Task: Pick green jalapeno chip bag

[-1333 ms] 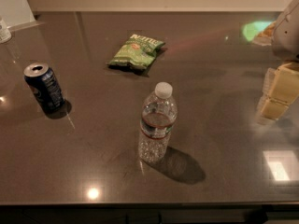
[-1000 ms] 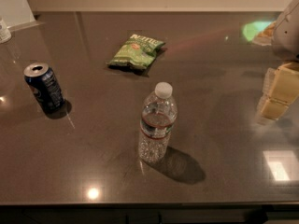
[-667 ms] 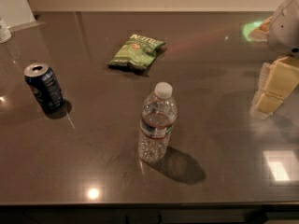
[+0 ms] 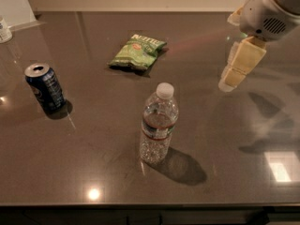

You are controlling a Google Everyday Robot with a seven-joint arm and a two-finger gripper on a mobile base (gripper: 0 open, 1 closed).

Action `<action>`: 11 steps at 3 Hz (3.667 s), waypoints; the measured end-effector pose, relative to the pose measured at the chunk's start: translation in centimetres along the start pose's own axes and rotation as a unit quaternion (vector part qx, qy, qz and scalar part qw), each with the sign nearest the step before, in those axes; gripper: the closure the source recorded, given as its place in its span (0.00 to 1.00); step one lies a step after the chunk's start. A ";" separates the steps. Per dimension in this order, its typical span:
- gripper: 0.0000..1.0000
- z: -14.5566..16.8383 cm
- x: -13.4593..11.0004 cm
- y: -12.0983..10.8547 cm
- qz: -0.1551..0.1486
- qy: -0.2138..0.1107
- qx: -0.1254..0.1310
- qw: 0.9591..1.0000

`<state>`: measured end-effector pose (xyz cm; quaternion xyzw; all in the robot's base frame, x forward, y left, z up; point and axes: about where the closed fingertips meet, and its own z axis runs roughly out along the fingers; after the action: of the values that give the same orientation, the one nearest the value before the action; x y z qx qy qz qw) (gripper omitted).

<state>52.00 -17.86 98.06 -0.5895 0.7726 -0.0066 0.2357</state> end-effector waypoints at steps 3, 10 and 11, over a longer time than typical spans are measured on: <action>0.00 8.9 -5.4 -10.1 0.071 -0.067 0.019 0.995; 0.00 26.1 -16.6 -14.7 0.109 -0.164 -0.063 0.978; 0.18 26.8 -16.6 -14.2 0.105 -0.152 -0.076 0.980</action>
Offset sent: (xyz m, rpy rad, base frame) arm 0.1559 0.0371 -0.0267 0.1986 -0.0586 -0.1354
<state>78.03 0.11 84.26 -0.5152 0.7837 0.1667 0.3043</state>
